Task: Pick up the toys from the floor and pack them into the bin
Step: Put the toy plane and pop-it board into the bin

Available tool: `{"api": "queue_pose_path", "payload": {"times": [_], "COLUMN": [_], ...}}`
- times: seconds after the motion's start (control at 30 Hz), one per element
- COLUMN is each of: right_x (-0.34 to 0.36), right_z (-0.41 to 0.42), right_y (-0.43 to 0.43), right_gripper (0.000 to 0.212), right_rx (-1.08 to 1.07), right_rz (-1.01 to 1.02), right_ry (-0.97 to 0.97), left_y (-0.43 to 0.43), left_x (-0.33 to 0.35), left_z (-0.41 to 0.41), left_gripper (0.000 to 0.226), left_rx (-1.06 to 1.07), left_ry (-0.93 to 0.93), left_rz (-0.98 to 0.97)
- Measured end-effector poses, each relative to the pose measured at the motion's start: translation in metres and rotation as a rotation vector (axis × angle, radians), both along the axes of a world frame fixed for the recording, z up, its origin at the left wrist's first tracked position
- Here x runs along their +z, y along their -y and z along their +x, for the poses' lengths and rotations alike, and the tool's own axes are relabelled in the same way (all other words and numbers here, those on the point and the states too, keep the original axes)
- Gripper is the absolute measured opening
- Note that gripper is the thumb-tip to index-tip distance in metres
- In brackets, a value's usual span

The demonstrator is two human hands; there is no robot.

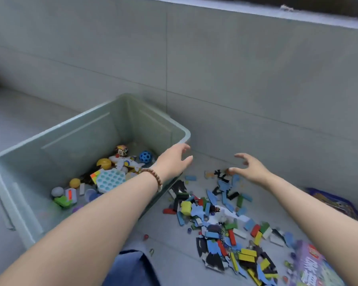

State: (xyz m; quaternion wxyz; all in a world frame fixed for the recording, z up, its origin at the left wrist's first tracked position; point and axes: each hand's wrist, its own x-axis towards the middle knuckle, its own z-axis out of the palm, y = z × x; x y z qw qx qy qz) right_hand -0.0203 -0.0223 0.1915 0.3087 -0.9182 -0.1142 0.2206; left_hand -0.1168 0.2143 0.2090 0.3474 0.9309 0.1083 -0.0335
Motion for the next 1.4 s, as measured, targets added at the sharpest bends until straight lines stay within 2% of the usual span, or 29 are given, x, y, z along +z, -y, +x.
{"api": "queue_pose_path", "payload": {"times": [0.13, 0.23, 0.4, 0.57, 0.7, 0.87, 0.97, 1.17, 1.4], "right_x": [-0.059, -0.108, -0.175, -0.218, -0.237, -0.252, -0.255, -0.260, -0.253], "right_z": [-0.008, -0.017, -0.029, -0.036, -0.036, -0.033, -0.033, -0.030, -0.023], "right_y": [0.028, 0.031, 0.015, -0.003, -0.017, -0.026, -0.027, -0.028, -0.021], "right_gripper": [0.062, 0.066, 0.063, 0.069, 0.071, 0.081, 0.085, 0.082, 0.072], "right_rx": [-0.068, -0.097, -0.174, -0.223, -0.262, -0.181, -0.153, -0.105, -0.039], "right_rz": [0.008, 0.010, 0.064, 0.107, 0.118, 0.027, -0.005, -0.005, 0.067], "right_ry": [-0.137, -0.255, -0.417, -0.479, -0.438, -0.376, -0.343, -0.308, -0.328], "left_y": [0.026, 0.033, 0.033, 0.033, 0.037, 0.040, 0.043, 0.045, 0.051], "left_x": [-0.070, -0.124, -0.192, -0.233, -0.252, -0.266, -0.272, -0.276, -0.272], "left_z": [0.003, -0.005, -0.015, -0.016, -0.018, -0.021, -0.022, -0.018, -0.009], "left_gripper": [0.051, 0.055, 0.057, 0.077, 0.079, 0.089, 0.095, 0.083, 0.076], "left_rx": [-0.082, -0.030, 0.061, 0.178, 0.281, 0.330, 0.361, 0.332, 0.322], "left_ry": [-0.278, -0.431, -0.562, -0.577, -0.565, -0.548, -0.525, -0.511, -0.503], "left_rz": [0.114, 0.078, -0.085, -0.169, -0.245, -0.367, -0.374, -0.409, -0.539]}}
